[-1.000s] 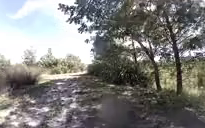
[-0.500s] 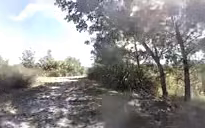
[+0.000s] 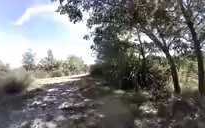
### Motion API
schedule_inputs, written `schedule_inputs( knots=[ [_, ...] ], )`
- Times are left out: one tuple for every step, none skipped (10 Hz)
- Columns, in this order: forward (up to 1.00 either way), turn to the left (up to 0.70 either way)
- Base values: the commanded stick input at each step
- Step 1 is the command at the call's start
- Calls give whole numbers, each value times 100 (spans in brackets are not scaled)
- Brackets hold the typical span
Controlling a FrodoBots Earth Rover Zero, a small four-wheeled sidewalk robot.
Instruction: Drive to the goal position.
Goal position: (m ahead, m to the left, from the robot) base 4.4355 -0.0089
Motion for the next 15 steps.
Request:
schedule_inputs(
  knots=[
    [85,34],
    [85,24],
    [85,5],
    [85,0],
    [85,0],
    [85,0],
    [85,0],
    [85,0],
    [85,0],
    [85,34],
    [85,32],
    [85,16],
    [85,1],
    [85,0],
    [85,0]
  ],
)
